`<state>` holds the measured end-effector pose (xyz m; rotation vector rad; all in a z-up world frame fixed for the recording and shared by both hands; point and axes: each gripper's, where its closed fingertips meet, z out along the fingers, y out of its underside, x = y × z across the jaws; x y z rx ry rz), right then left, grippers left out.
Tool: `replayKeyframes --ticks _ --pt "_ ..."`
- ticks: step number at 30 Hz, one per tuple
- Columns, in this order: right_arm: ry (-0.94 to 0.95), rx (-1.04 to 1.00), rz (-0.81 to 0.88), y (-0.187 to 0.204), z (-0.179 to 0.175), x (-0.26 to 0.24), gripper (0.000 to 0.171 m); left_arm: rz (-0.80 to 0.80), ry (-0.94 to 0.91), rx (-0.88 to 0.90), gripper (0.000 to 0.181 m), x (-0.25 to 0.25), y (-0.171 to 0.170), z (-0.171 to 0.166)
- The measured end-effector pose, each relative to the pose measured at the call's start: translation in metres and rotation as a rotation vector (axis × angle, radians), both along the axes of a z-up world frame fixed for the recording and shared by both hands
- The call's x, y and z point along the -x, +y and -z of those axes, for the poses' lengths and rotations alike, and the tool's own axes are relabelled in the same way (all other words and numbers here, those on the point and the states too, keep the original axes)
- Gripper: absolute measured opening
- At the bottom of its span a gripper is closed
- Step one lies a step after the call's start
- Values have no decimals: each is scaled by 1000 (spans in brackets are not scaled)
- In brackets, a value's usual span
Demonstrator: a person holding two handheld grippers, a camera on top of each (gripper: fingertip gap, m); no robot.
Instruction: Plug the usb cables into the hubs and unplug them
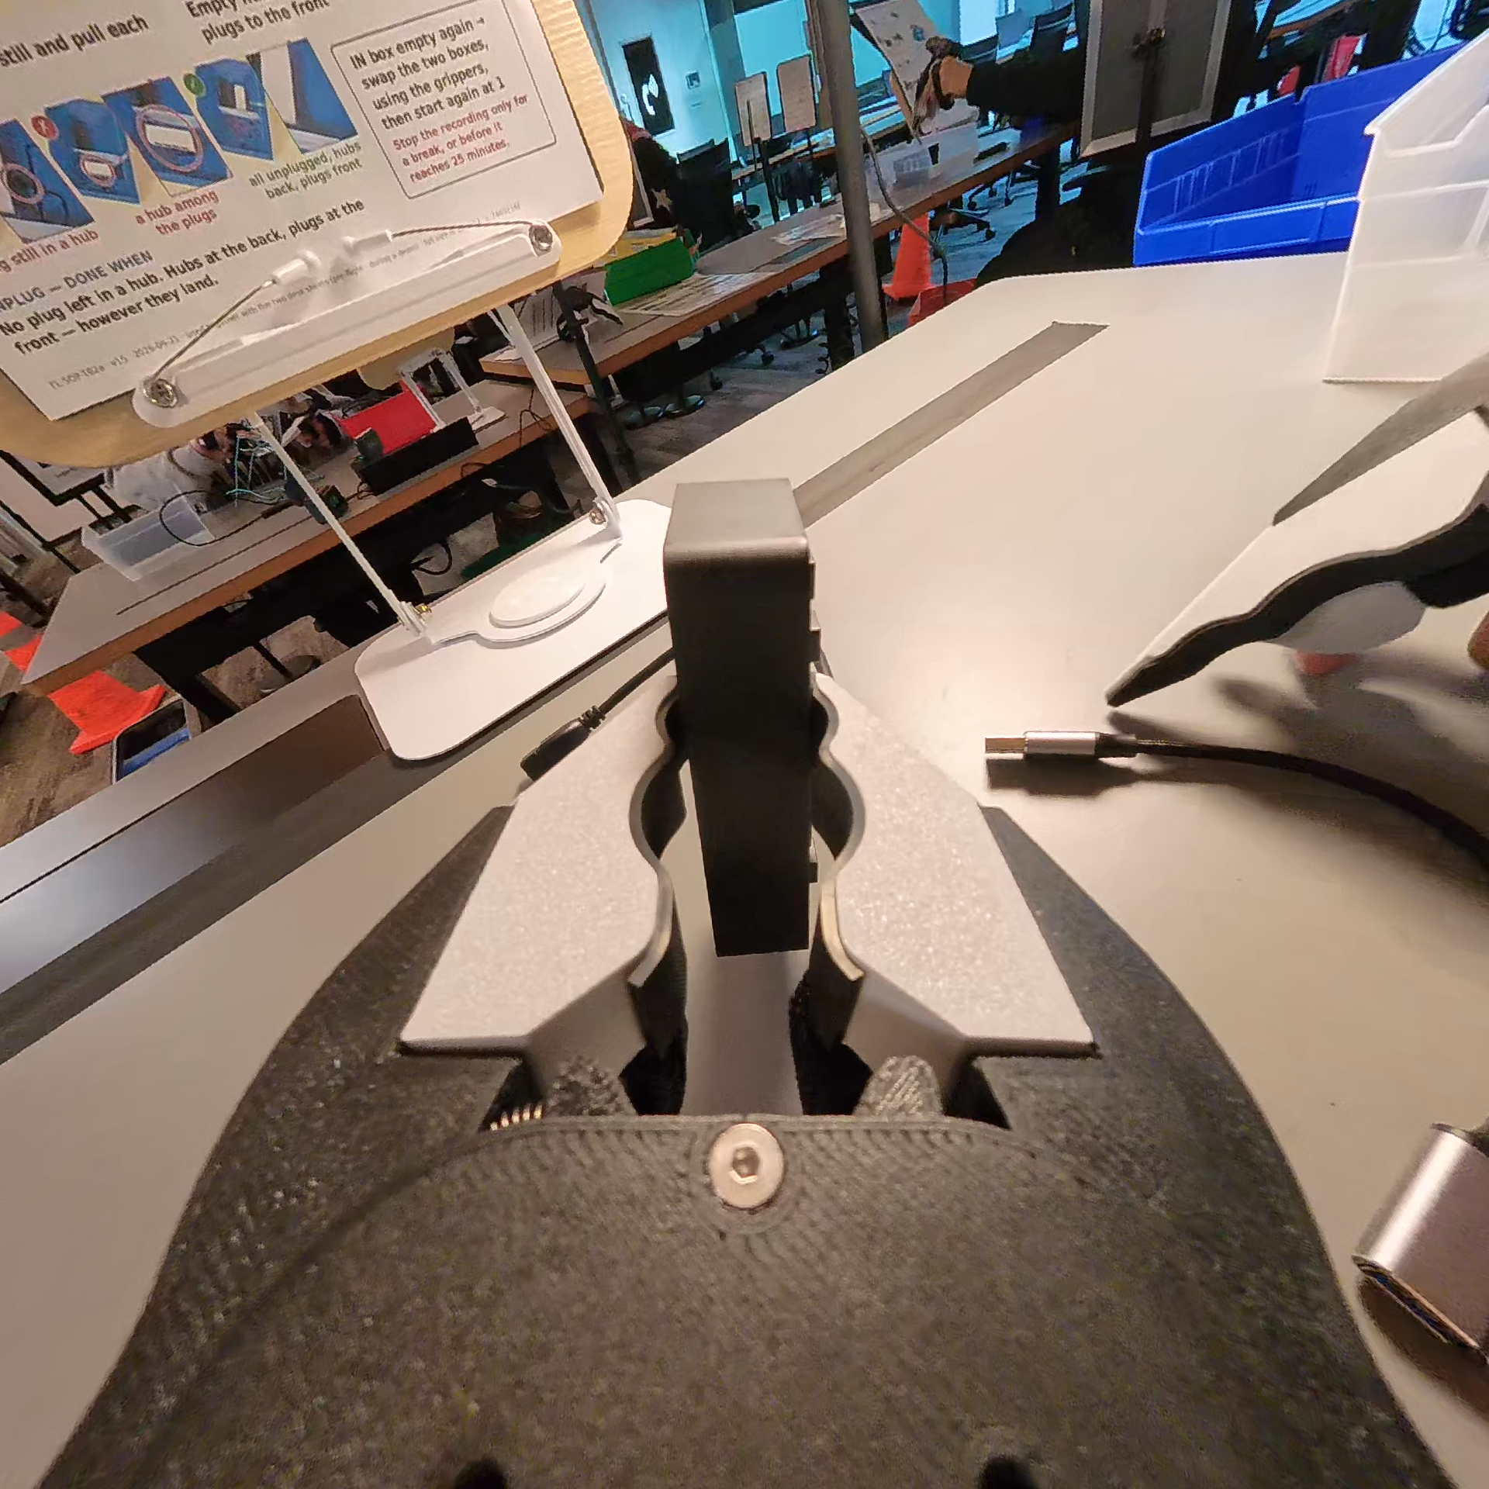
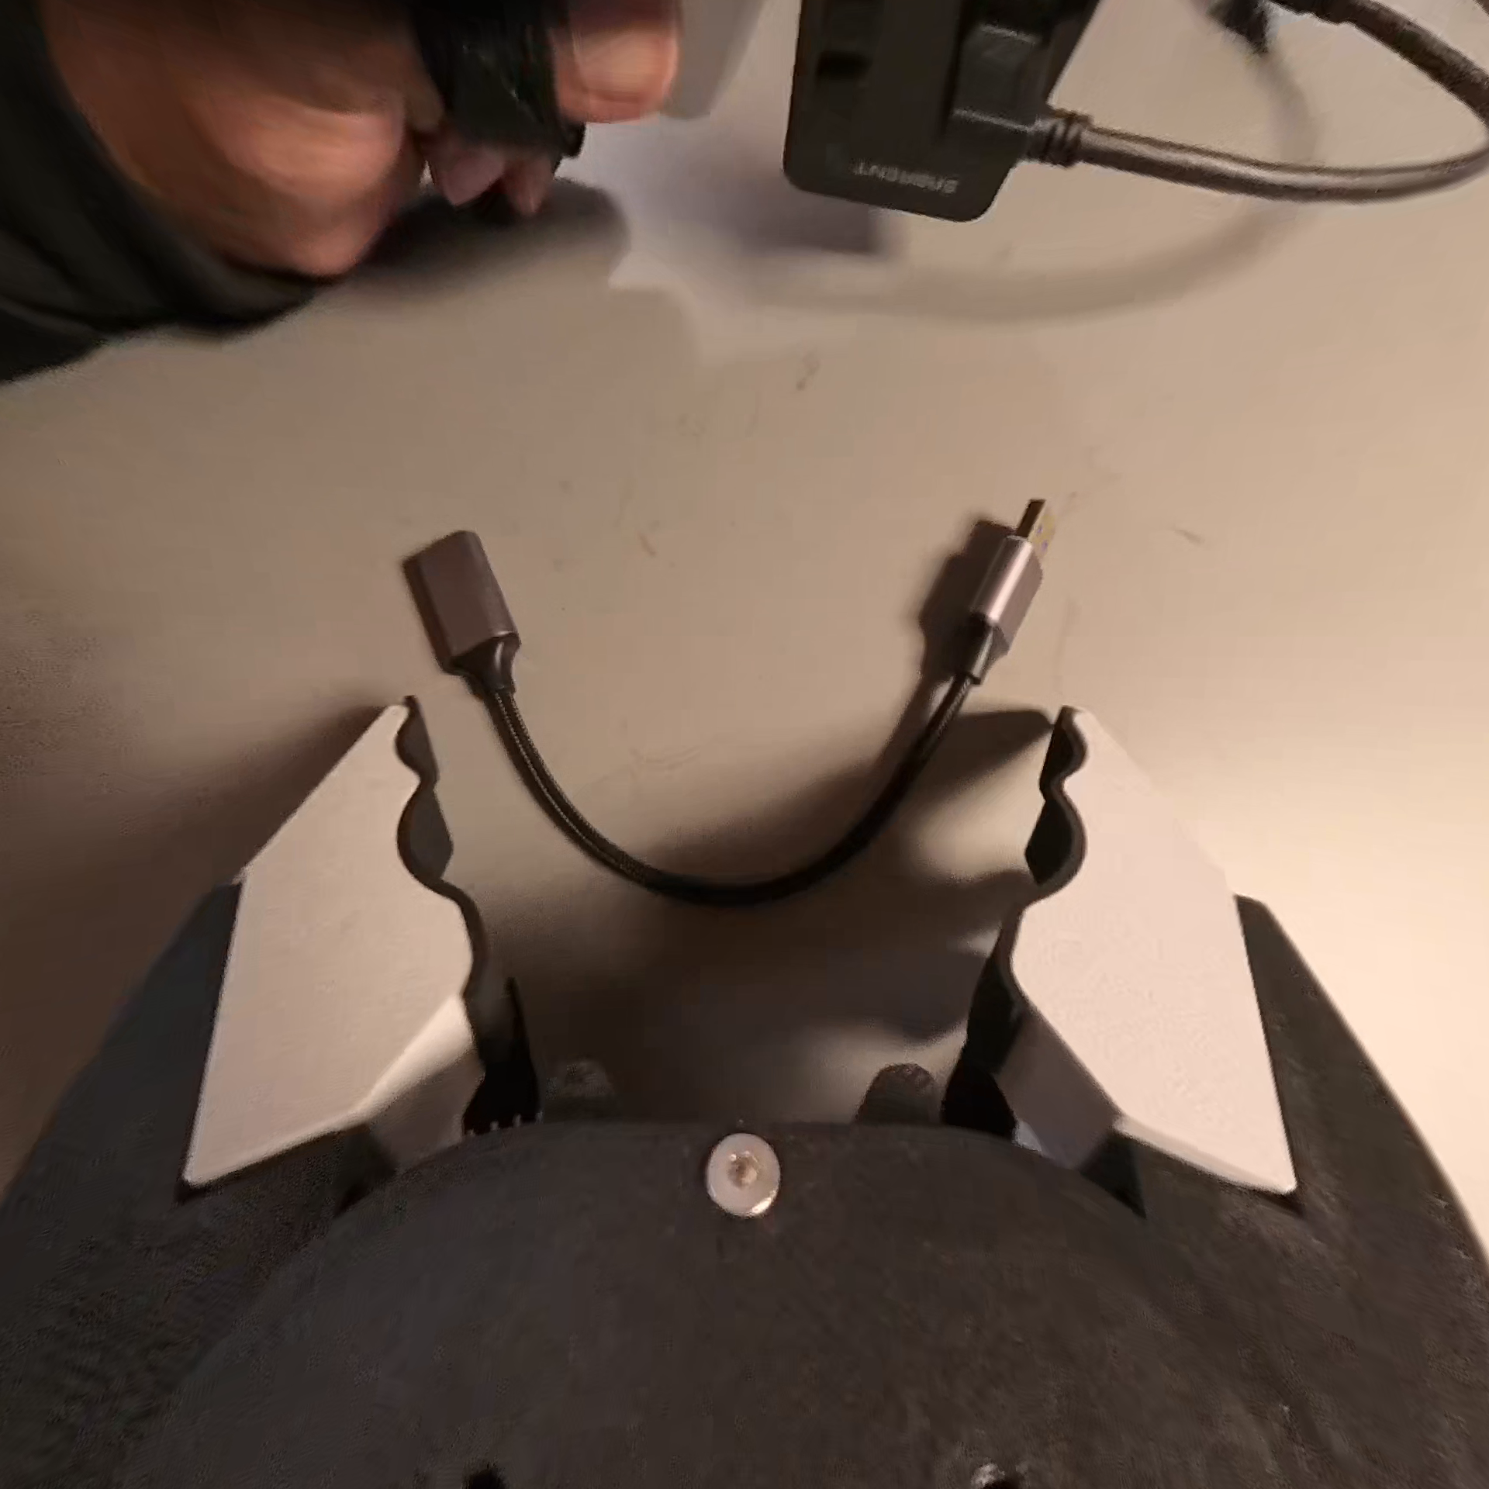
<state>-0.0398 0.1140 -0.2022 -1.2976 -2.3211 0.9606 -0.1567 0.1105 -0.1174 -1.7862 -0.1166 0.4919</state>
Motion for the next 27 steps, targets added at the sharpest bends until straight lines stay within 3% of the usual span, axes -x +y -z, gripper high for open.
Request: replayKeyframes --ticks 4,8,10,15,20,25,27 --pt "-25 -91 -60 -12 11 10 158 -1 -11 -14 29 1 -1 -2" --pt "-40 -100 -65 -16 10 18 154 -1 -12 -20 28 1 -2 -2" --pt "-23 -90 -45 -12 5 20 131 1 -11 -21 28 1 -2 -2" --pt "23 -104 -36 -4 -4 19 41 2 -11 -27 29 1 -2 -3" --pt "38 -146 -49 -3 -6 12 37 2 -13 -34 28 1 -3 -4" --pt "72 -184 -34 6 -19 5 7 4 -16 -40 28 -1 -4 -5" --pt "62 -180 -40 6 -18 -2 7 7 -18 -42 28 -2 -4 -5"
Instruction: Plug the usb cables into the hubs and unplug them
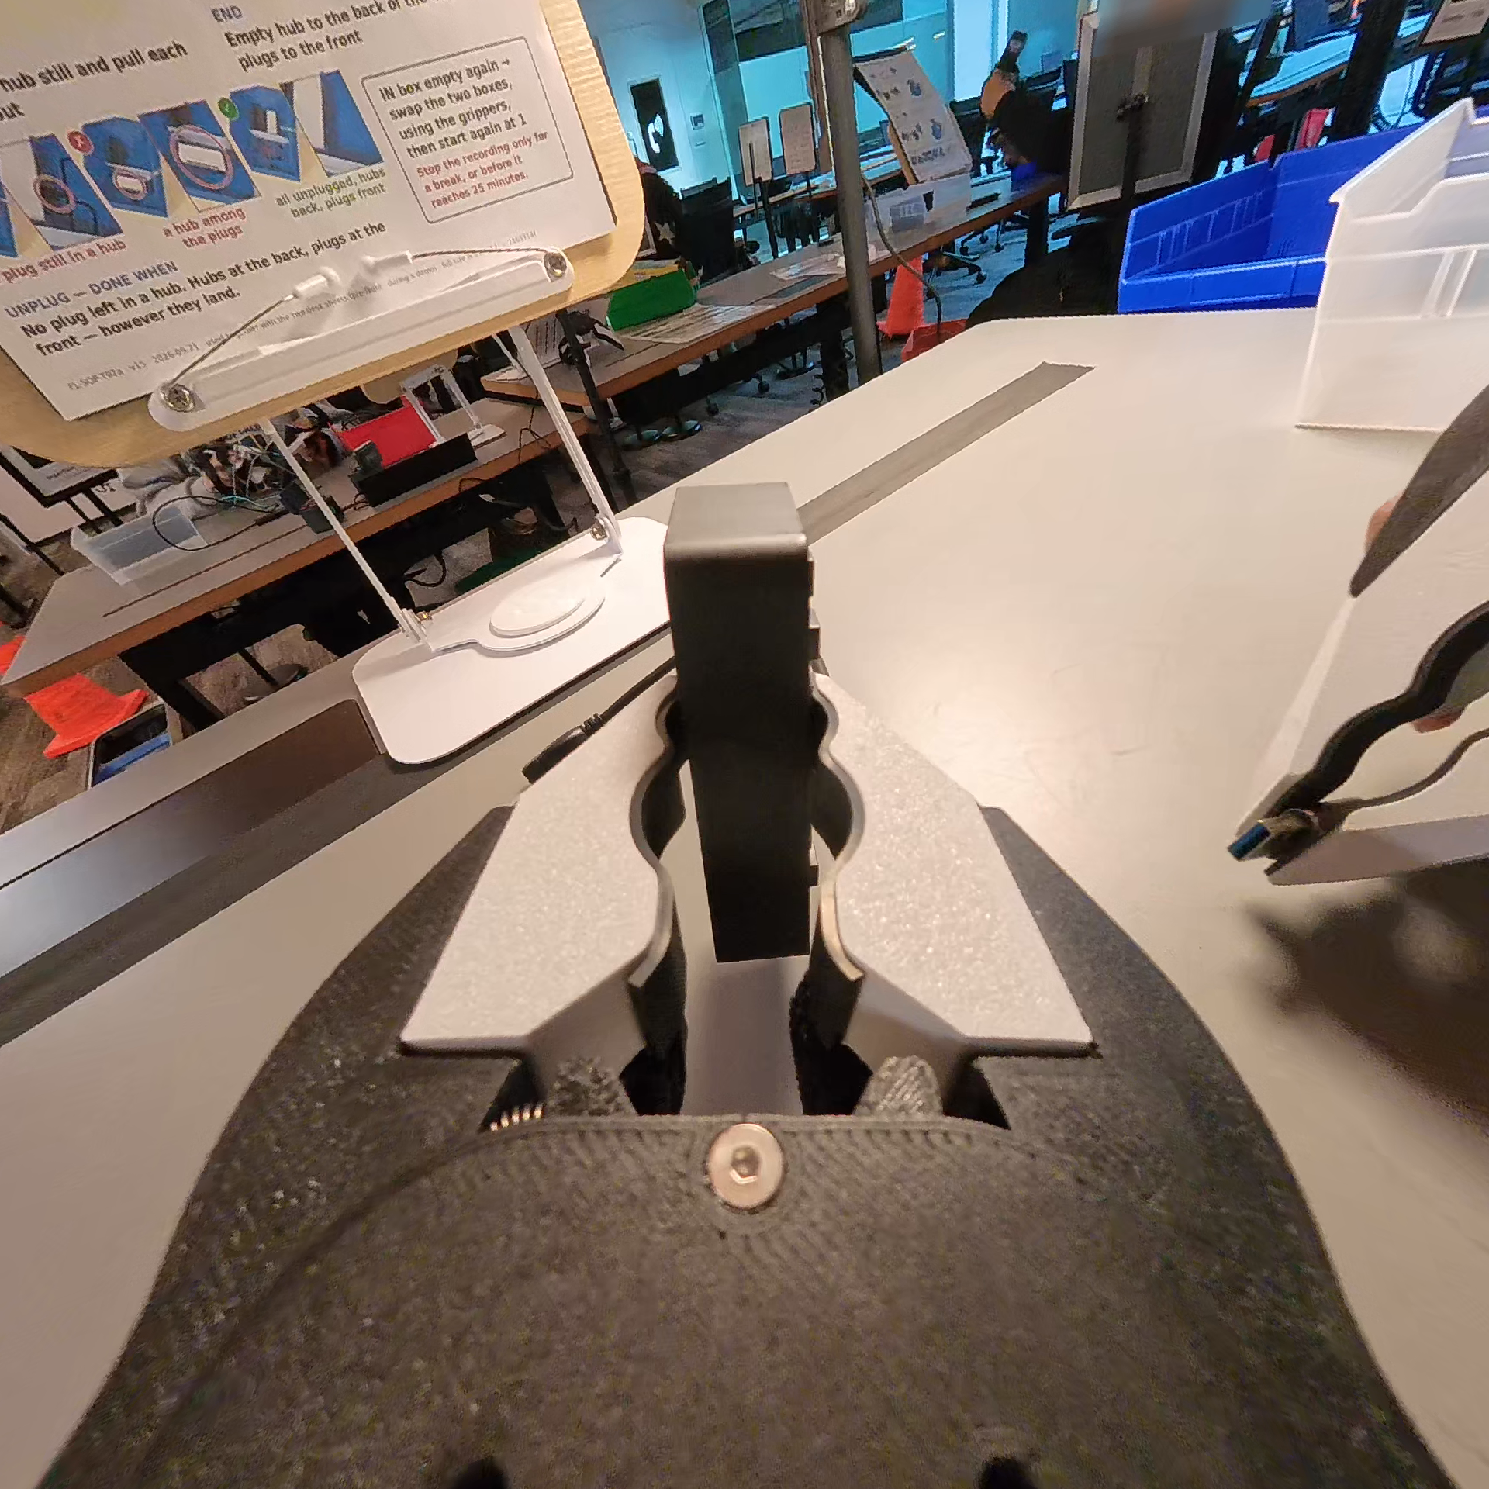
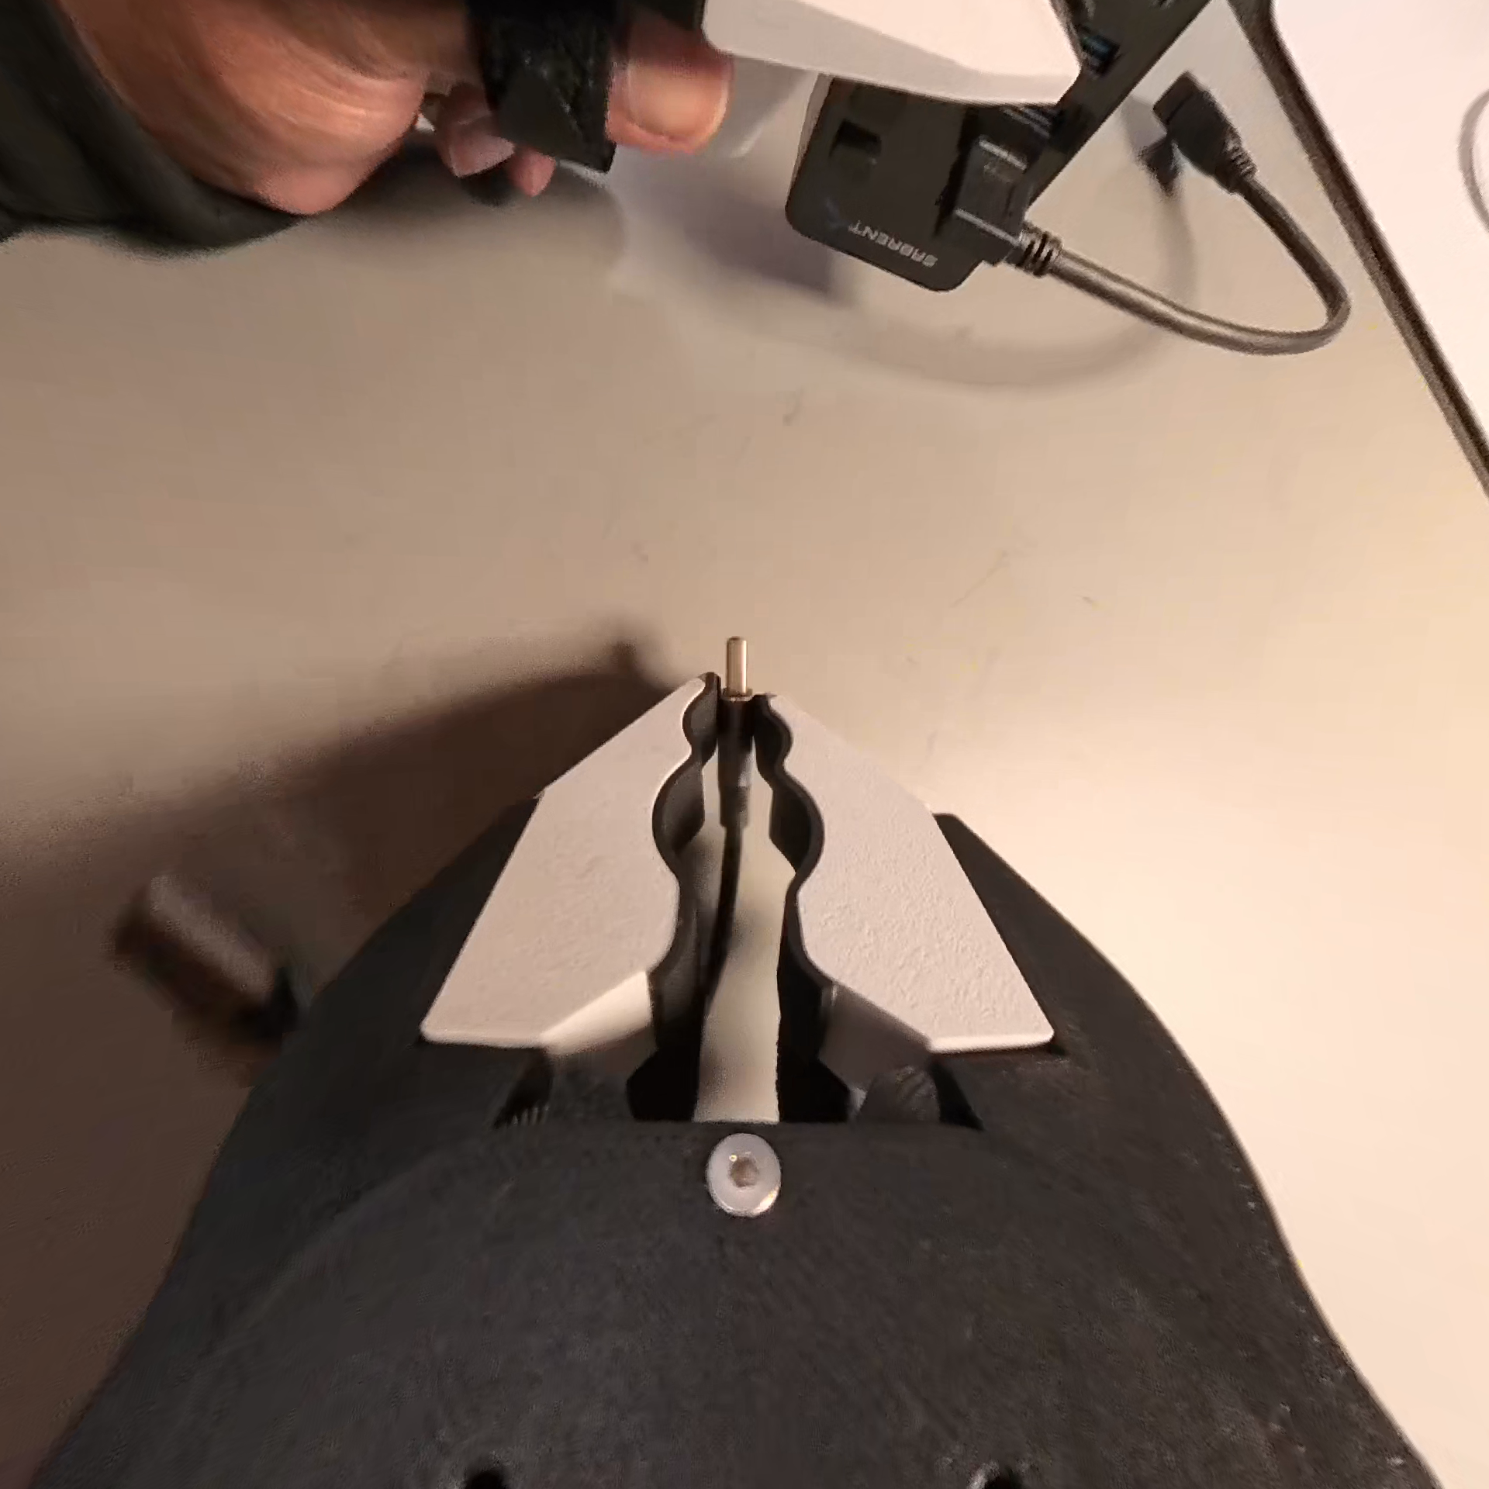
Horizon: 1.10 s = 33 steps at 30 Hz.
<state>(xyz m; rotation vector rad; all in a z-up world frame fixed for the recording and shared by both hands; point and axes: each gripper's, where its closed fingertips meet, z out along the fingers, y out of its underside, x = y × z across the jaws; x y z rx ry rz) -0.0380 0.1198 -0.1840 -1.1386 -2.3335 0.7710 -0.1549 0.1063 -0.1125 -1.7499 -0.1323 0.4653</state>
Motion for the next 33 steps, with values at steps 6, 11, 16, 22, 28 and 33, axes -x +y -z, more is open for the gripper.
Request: replayKeyframes --ticks 6,11,16,22,28,33 --pt "37 -50 27 12 -16 -20 7 6 3 0 28 -3 0 0" --pt "144 -69 102 42 -84 -49 7 9 7 0 28 -5 0 0" --pt "311 -142 280 116 -182 -94 7 10 6 1 28 -6 0 0" --pt "424 -299 582 236 -263 -164 7 15 13 11 28 -9 1 1" --pt "150 -334 698 306 -211 -218 7 13 22 15 28 -11 0 1" --pt "-179 -334 569 313 -103 -239 8 10 20 11 28 -10 0 0"
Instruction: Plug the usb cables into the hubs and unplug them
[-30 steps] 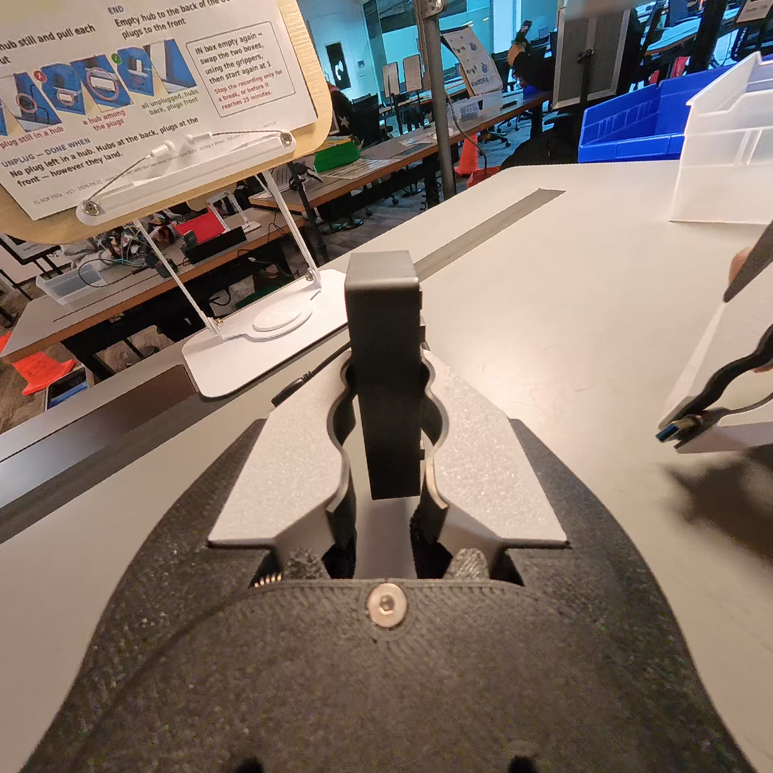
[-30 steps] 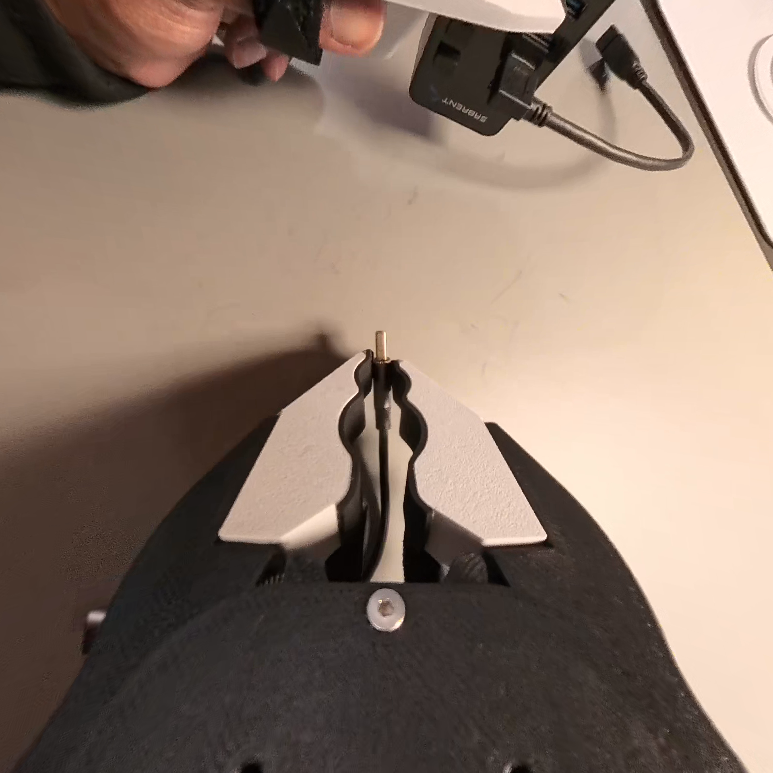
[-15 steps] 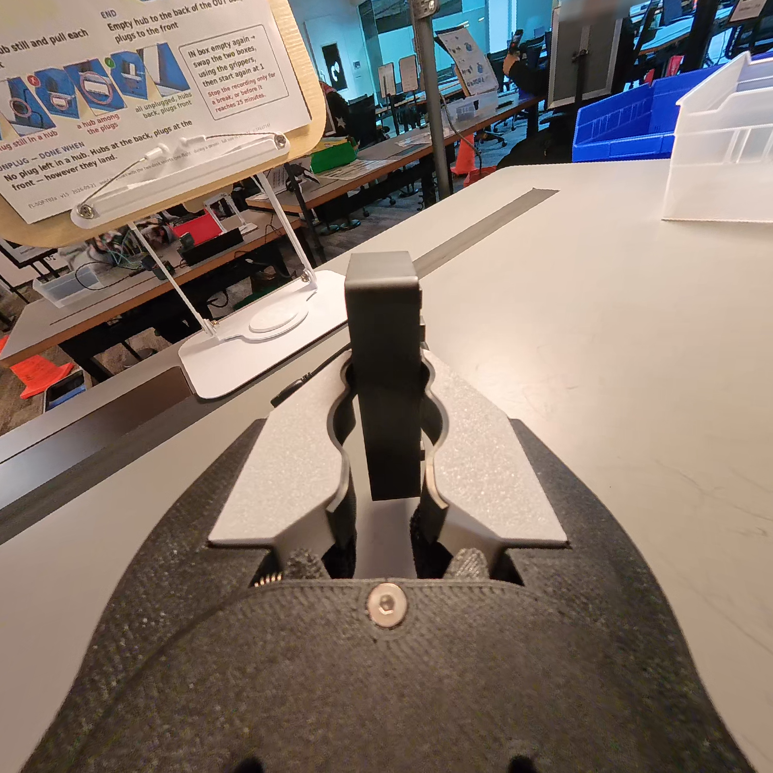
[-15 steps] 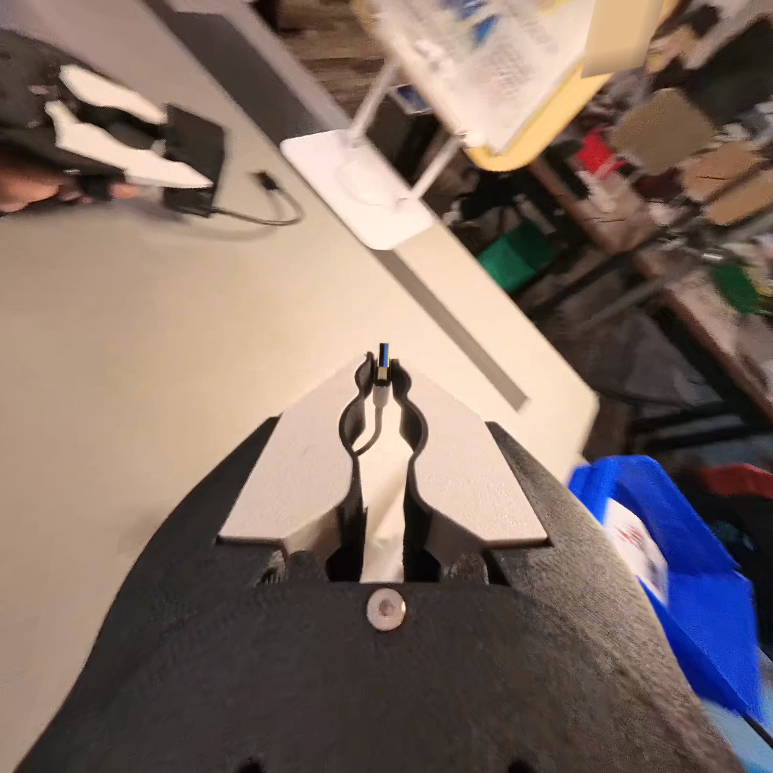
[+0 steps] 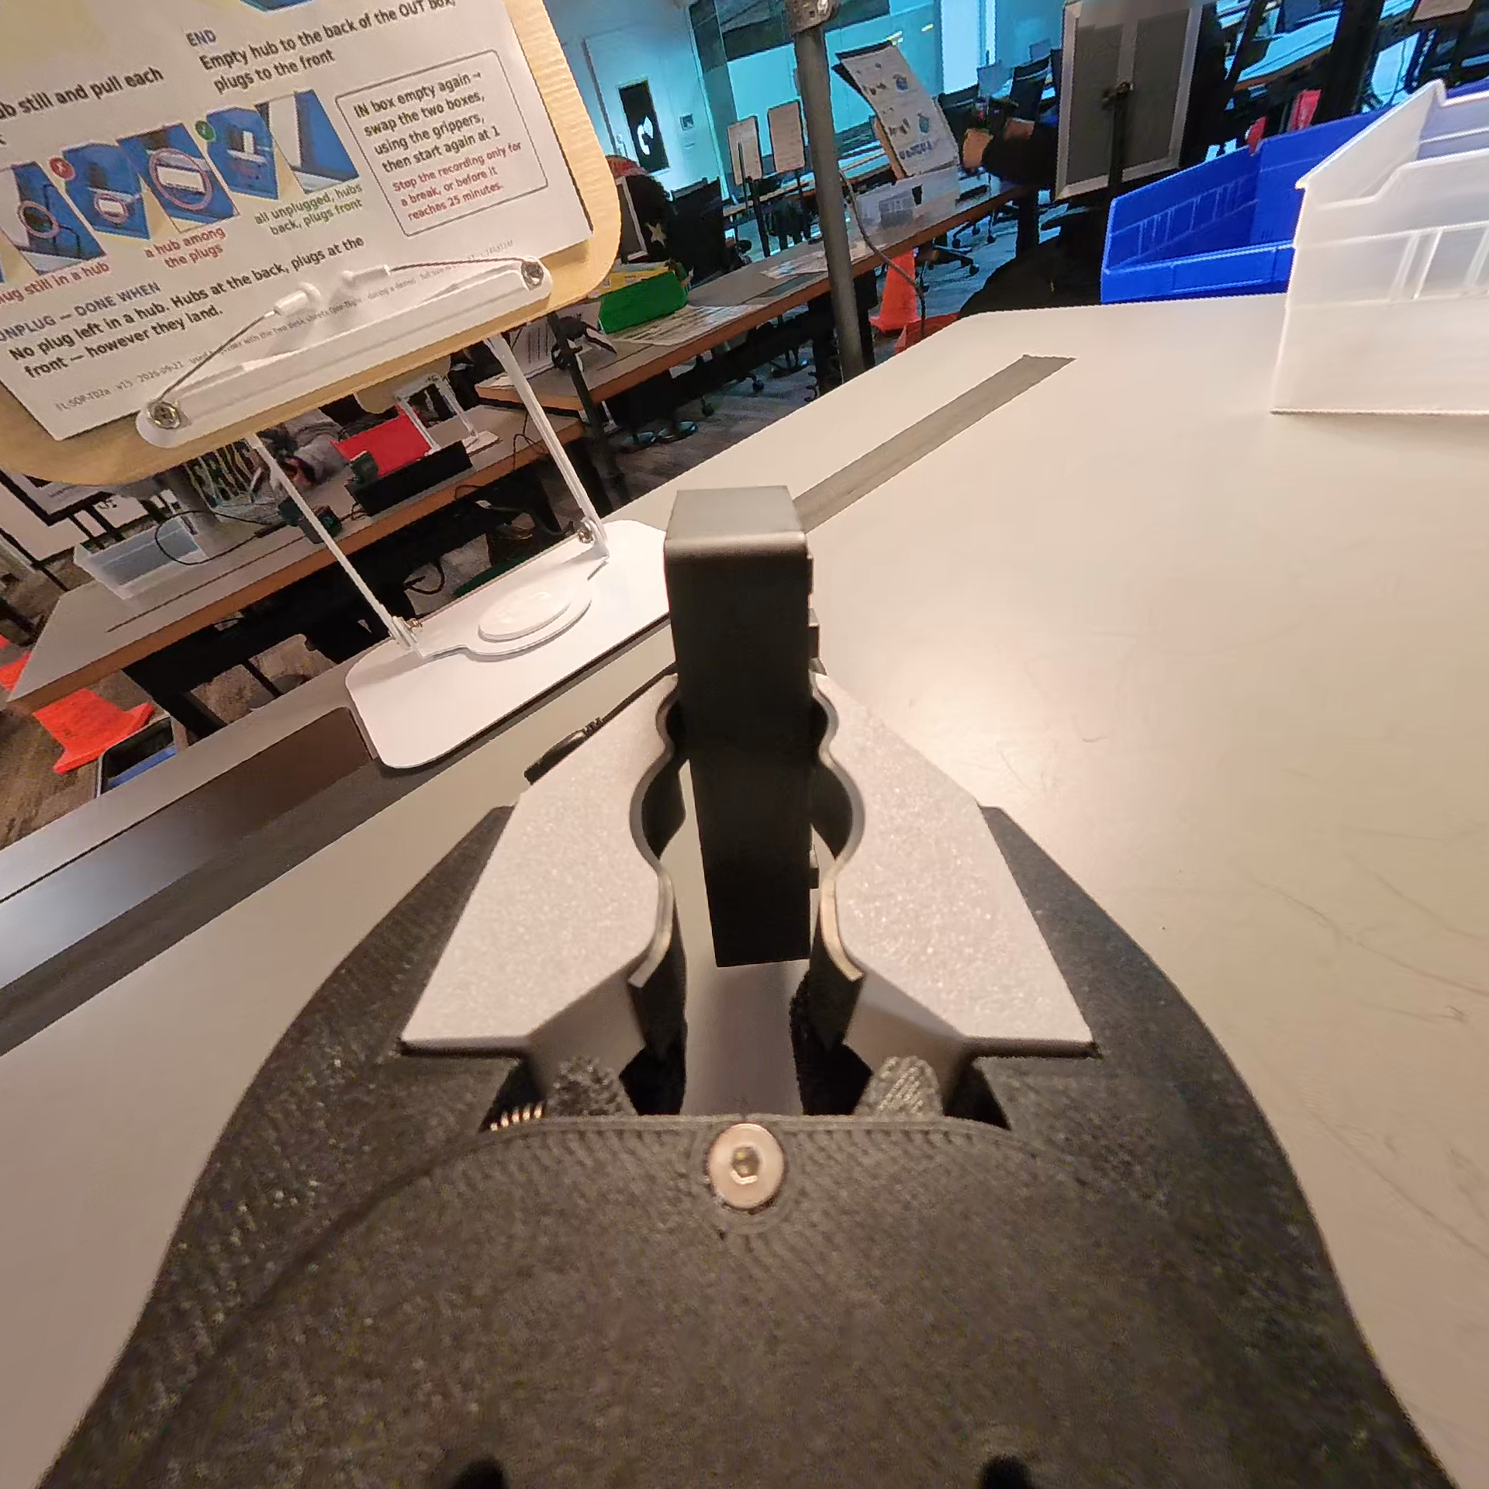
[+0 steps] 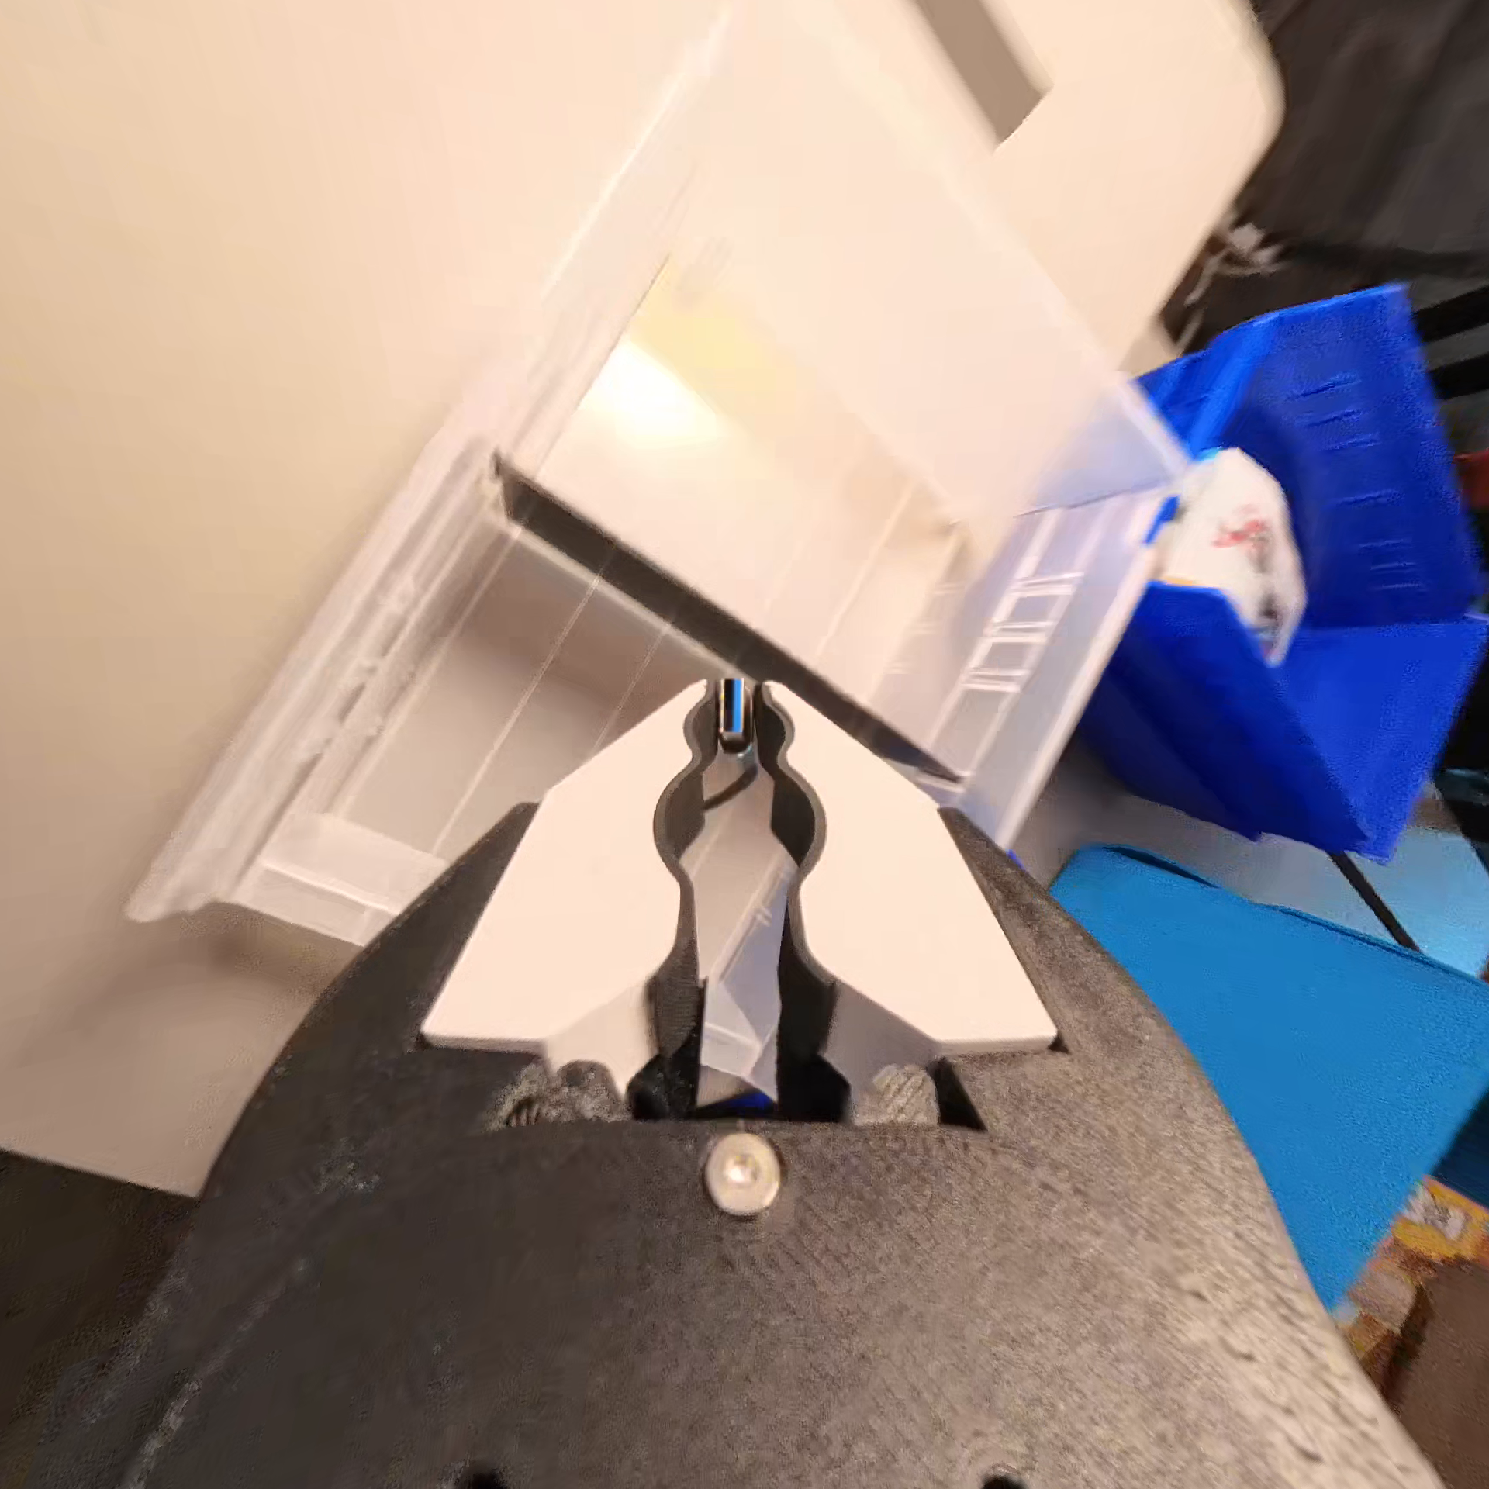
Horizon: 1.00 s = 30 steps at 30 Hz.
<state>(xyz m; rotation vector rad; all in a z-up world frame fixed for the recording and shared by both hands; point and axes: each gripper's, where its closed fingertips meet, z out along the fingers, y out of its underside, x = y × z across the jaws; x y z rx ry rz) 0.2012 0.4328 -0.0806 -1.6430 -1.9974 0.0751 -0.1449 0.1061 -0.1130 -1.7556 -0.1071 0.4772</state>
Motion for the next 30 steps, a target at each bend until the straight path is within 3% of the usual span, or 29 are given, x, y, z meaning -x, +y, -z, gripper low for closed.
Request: replayKeyframes --ticks 6,9,15,21,26,30 --pt "-182 121 -133 -21 76 0 10 -2 -6 -3 28 1 -1 0" --pt "-197 149 -155 -28 88 4 26 0 -9 -1 28 1 -1 0" --pt "-113 174 -128 -26 63 6 49 5 -12 -1 28 0 -1 1" --pt "14 -45 -49 -7 12 11 47 17 -33 -25 28 1 -1 -2" --pt "270 -86 -203 -79 -35 72 38 40 -98 -91 28 1 -4 -9" --pt "447 55 -372 -172 -28 139 34 87 -156 -171 29 -3 -8 -19"
